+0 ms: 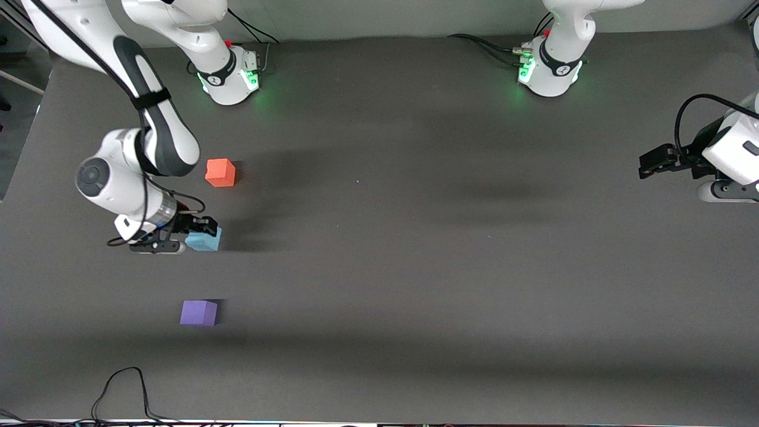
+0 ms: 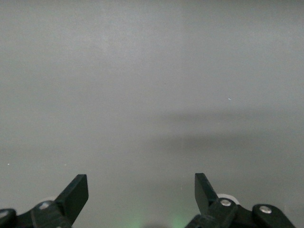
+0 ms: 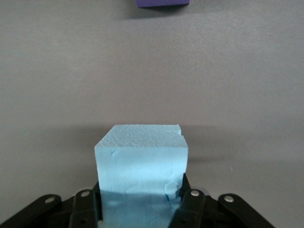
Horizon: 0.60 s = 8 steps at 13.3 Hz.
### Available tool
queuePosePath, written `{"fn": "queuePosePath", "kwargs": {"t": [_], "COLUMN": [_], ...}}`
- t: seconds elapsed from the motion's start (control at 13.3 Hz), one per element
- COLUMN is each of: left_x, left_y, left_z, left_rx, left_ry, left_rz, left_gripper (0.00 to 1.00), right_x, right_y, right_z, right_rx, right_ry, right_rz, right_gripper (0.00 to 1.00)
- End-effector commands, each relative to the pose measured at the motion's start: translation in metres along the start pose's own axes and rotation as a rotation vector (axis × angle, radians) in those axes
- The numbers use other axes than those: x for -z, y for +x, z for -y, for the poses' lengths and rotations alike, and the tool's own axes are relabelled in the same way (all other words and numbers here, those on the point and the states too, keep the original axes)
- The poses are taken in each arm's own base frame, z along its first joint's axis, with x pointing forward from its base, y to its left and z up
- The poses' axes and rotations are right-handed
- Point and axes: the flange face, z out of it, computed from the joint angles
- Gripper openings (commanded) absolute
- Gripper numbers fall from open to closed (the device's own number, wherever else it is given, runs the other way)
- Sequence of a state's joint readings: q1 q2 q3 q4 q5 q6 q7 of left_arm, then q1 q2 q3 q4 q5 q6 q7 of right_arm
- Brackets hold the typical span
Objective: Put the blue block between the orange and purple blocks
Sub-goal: 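Lower the blue cube between the orange and purple cubes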
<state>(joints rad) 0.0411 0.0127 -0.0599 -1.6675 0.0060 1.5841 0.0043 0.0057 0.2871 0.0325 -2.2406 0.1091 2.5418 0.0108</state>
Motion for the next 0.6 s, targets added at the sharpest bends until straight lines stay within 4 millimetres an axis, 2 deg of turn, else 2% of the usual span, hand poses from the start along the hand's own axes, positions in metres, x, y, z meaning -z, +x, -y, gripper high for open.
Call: {"fn": "queuePosePath", "kwargs": {"t": [0.0,0.15,0.23,0.3,0.38,0.53], "left_x": [0.002,0.002,0.002,0.002,0.002,0.002], "left_y": [0.0,0.0,0.0,0.0,0.0,0.0], "left_z": [-0.003,-0.004,-0.004,-0.004,-0.004,-0.004], "left_rx": [0.011,0.01,0.01,0.01,0.01,0.01], "left_ry": [-0.009,-0.008,-0.008,-0.008,-0.008,-0.008], "left_rz": [-0.009,-0.009,-0.009,-0.009,-0.009,-0.009], "left_gripper": [1.0,1.0,1.0,1.0,1.0,1.0], "right_x": [-0.032,-0.045,-0.049,-0.049,-0.048,-0.026], "right_y": [0.005,0.005,0.005,0.005,0.006,0.009], "right_z": [0.0,-0.001,-0.001,-0.002,-0.001,0.001], "right_rx": [0.036,0.053,0.058,0.058,0.059,0.066], "right_ry": [-0.011,-0.014,-0.014,-0.014,-0.014,-0.012], "right_rz": [-0.035,-0.05,-0.052,-0.052,-0.053,-0.071], "right_gripper": [0.05,0.15,0.15,0.29,0.99,1.0]}}
